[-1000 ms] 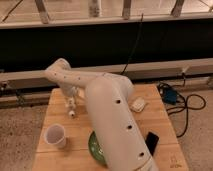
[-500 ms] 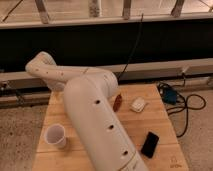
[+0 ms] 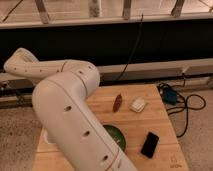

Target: Place the bottle in the ceramic bowl

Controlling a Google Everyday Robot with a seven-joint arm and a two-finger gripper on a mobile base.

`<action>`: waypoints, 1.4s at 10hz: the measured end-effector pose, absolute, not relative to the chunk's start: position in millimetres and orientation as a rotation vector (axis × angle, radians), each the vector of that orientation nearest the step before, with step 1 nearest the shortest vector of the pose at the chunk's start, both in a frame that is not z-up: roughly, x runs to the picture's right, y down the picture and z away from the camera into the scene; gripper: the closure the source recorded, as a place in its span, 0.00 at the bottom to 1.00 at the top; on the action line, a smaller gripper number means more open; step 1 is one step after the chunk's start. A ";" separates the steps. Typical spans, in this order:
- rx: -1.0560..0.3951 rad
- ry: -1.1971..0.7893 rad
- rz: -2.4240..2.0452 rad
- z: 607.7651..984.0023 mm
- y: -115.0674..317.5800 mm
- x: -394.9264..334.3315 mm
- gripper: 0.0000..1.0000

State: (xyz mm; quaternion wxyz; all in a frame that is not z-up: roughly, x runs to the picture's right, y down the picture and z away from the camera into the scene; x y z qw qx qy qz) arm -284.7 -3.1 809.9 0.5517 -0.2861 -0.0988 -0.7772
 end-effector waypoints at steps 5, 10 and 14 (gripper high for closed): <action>-0.619 -0.302 -1.793 832.6 1.2 -268.4 0.20; -0.638 -0.380 -1.693 871.0 20.6 -230.5 0.20; -0.582 -0.502 -1.656 900.3 38.9 -226.2 0.20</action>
